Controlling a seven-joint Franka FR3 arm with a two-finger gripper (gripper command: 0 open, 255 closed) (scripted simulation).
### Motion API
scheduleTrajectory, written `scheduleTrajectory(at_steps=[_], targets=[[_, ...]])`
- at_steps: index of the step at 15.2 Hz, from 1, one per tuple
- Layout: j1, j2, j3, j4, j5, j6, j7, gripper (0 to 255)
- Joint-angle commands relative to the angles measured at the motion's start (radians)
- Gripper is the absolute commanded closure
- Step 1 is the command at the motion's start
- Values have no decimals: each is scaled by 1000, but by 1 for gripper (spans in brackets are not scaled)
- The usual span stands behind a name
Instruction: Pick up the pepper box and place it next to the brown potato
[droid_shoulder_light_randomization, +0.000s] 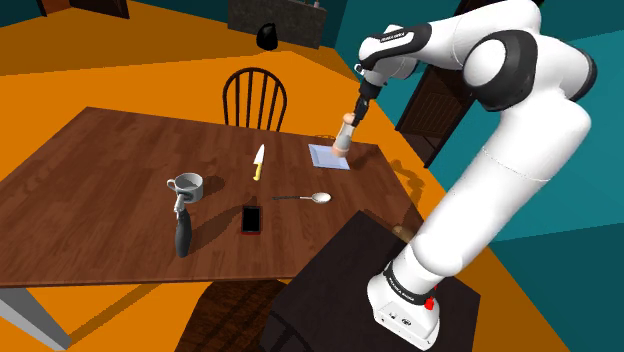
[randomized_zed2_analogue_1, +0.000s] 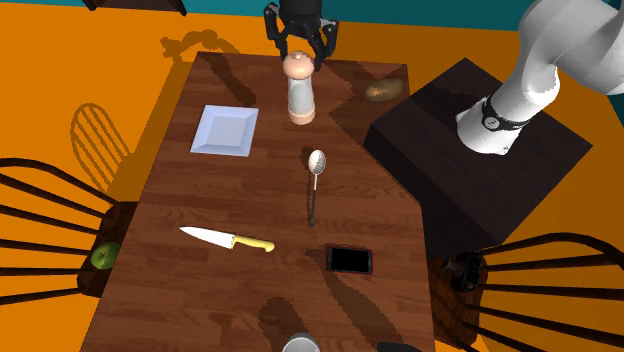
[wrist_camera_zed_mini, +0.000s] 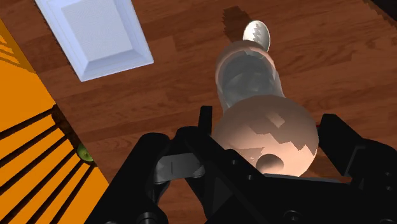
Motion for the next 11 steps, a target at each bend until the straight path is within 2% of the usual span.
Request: scheduleTrajectory(at_steps=[1,11], targets=[[-12,-55,-14,-65,-31,16,-16,255],[-122,-275,-102,-255,-178,16,-131,255]])
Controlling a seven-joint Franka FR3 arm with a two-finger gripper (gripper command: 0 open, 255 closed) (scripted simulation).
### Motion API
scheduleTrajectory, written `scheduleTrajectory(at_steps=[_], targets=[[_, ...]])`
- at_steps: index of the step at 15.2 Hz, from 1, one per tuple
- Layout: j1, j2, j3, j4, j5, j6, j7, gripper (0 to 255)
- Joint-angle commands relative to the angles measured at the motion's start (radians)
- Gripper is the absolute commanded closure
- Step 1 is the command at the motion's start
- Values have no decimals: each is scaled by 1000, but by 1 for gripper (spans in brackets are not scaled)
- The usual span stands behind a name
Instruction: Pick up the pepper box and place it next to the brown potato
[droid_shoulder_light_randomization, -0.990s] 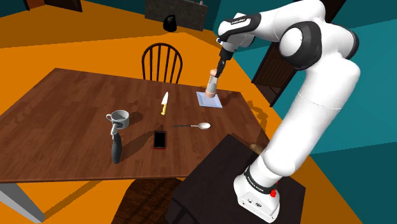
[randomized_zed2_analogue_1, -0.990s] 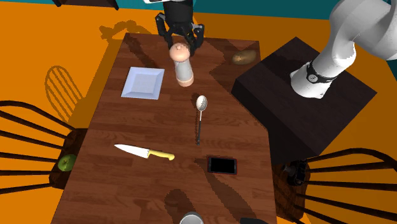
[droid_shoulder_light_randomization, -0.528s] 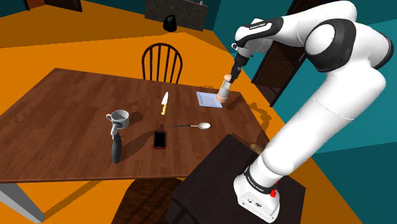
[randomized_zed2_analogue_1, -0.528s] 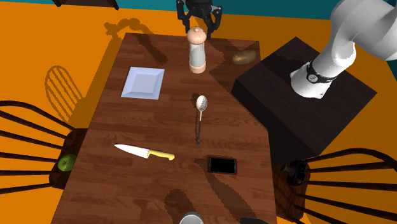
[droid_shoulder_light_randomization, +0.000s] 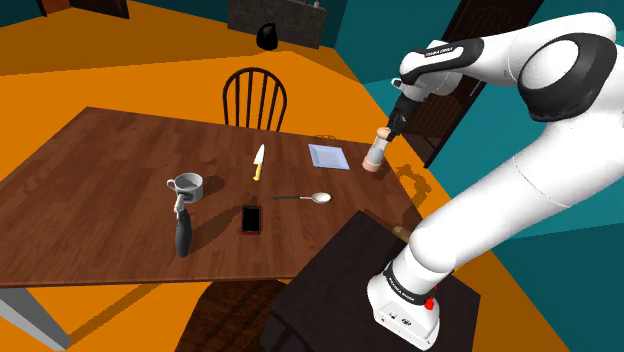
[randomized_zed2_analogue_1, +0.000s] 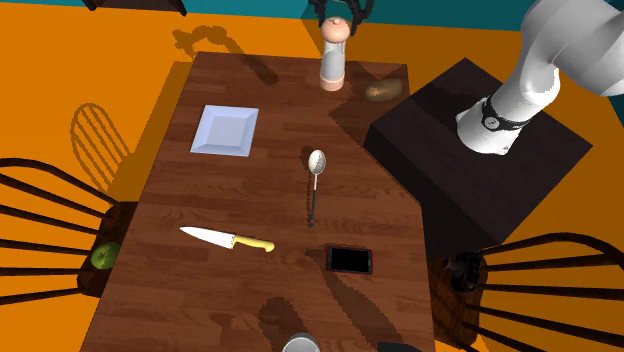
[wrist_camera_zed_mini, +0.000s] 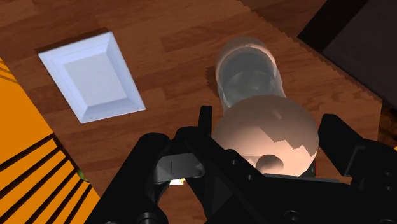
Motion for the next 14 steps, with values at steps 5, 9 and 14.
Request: scheduleTrajectory(at_steps=[5,9,14], targets=[[-82,-113,-58,-78,-89,-18,-85,255],[-136,-162,-107,-97,-137,-37,-157,255],[-194,-198,-180,-96,-185,-62,-260,255]])
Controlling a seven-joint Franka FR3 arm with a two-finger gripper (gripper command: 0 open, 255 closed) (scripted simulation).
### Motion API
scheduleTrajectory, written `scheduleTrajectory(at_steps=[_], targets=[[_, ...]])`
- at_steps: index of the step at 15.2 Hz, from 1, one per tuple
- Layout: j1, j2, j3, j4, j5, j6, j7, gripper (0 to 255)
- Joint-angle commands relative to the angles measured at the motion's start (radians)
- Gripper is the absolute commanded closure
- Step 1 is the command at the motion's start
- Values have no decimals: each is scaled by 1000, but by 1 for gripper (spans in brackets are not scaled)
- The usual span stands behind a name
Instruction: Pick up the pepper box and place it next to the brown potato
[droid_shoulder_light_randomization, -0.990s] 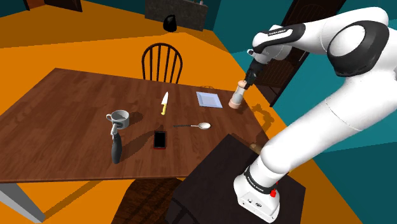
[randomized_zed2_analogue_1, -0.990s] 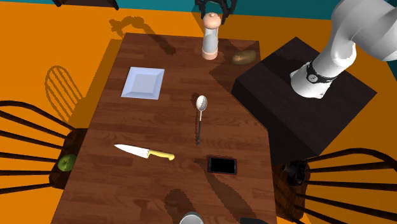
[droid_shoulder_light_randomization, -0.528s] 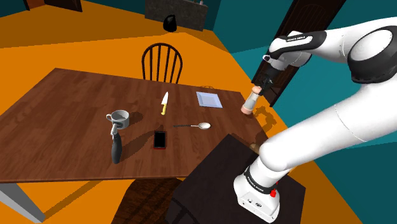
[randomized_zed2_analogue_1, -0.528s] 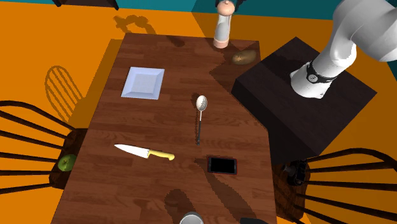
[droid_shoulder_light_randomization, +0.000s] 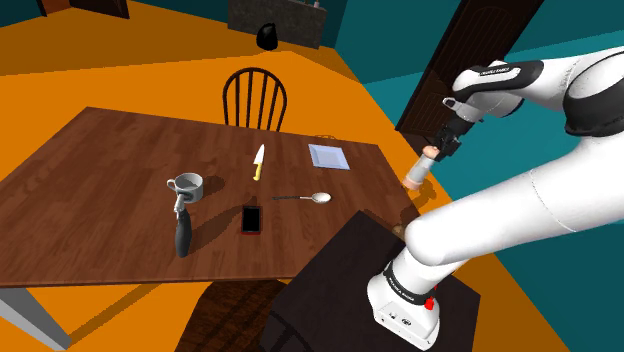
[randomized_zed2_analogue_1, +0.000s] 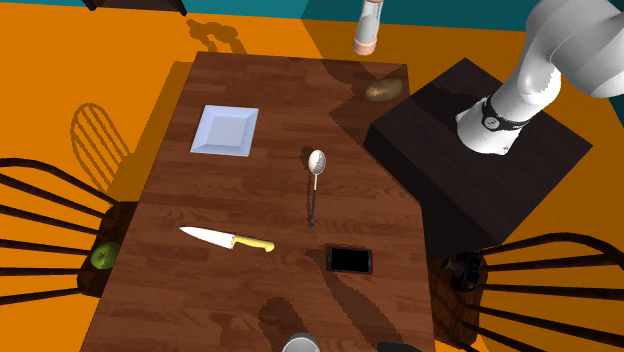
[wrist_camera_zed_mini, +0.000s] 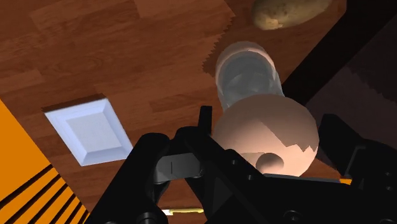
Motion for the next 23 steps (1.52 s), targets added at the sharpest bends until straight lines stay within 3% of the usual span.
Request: scheduleTrajectory(at_steps=[1,11,12,23], targets=[[-27,-24,-21,-7,-25,-11,-34,255],[-77,8,-227,91,-54,-49,-290,255],[-73,23,-264,112,-49,-52,-330,255],[-7,112,-377,21,3,110,-385,255]])
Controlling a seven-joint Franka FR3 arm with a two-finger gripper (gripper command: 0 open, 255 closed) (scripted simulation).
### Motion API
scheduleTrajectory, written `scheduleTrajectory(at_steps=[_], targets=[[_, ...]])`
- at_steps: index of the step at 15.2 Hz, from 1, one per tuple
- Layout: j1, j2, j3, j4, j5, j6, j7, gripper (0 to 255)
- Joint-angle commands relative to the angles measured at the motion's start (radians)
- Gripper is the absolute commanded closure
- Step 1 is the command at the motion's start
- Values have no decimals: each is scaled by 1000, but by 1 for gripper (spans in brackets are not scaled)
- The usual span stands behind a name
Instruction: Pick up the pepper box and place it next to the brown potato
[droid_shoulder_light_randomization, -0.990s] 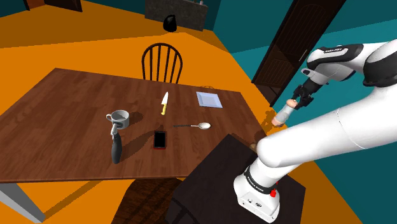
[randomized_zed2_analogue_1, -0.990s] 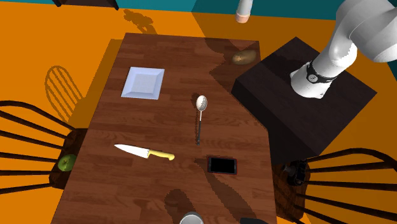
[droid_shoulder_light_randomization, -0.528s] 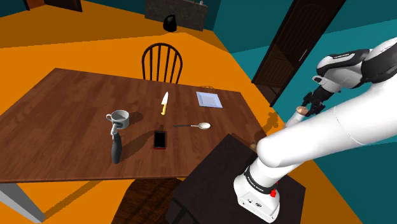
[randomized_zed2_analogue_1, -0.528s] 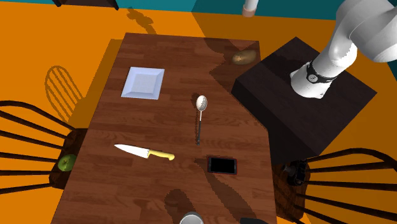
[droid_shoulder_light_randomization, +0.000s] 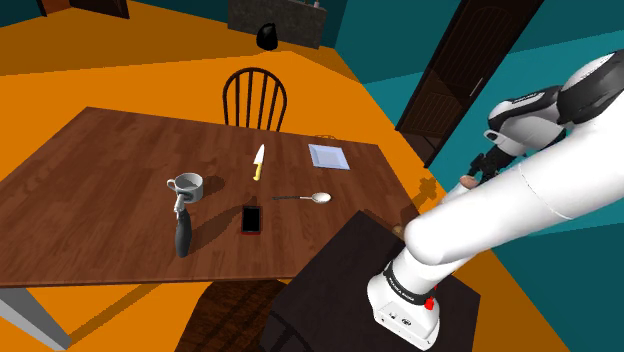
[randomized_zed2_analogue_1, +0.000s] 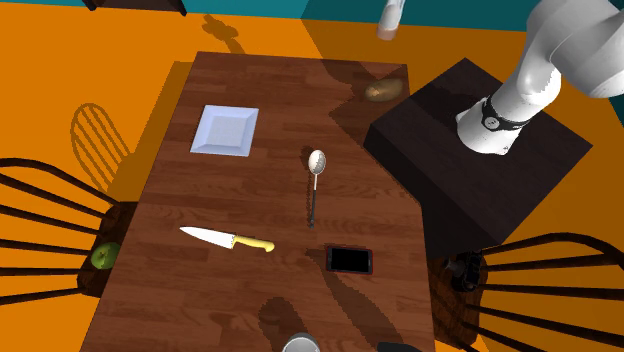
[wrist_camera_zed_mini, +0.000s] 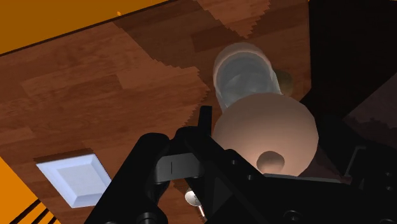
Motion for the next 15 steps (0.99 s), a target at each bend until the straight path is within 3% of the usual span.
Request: scheduleTrajectory(at_steps=[1,9,11,12,14,15], targets=[[22,26,-30,-16,19,36,-17,255],[150,161,-185,-66,156,159,-128,255],[218,231,-256,-75,247,188,-197,255],[255,310,-296,-78,352,195,-275,255],[185,421,-227,-80,503,201,-386,255],[127,430,-168,-83,517,212,-396,255]])
